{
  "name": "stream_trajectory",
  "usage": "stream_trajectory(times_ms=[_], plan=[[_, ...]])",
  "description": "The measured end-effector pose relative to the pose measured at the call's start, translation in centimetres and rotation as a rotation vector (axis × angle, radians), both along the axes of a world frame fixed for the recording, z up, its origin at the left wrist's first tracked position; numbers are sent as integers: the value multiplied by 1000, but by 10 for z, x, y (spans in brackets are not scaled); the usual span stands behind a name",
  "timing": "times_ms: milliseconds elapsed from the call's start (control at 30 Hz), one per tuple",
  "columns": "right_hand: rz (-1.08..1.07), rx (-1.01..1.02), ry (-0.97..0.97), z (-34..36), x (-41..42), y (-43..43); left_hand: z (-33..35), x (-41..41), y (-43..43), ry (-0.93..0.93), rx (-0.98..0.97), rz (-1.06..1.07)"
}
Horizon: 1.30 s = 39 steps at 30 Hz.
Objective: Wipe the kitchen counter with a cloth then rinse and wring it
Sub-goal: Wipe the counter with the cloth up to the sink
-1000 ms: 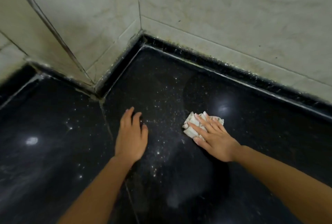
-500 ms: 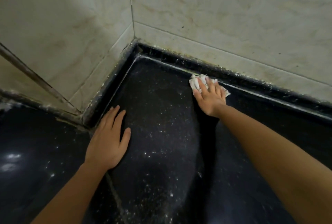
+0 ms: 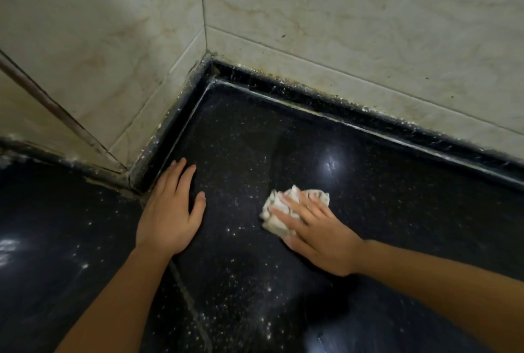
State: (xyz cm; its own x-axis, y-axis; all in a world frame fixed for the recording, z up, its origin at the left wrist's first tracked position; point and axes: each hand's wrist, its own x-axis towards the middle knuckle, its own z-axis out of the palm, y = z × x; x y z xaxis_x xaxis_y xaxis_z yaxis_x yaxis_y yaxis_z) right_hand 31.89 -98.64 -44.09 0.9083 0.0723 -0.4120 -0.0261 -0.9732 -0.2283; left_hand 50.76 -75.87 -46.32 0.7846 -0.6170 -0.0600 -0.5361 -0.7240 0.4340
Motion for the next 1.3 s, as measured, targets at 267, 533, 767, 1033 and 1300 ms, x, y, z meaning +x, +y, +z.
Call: stream_trajectory(times_ms=[267, 533, 767, 1033, 1300], plan=[[-146, -48, -31, -2, 62, -64, -2, 1, 2, -7, -18, -10], [-645, -44, -55, -11, 161, -61, -6, 4, 3, -46, -31, -29], [-355, -15, -50, -7, 134, -16, -5, 3, 2, -47, -23, -14], [-54, -42, 25, 8, 43, 18, -1, 3, 1, -31, -14, -10], [-147, -91, -148, -2, 29, 32, -3, 3, 1, -62, -14, -9]])
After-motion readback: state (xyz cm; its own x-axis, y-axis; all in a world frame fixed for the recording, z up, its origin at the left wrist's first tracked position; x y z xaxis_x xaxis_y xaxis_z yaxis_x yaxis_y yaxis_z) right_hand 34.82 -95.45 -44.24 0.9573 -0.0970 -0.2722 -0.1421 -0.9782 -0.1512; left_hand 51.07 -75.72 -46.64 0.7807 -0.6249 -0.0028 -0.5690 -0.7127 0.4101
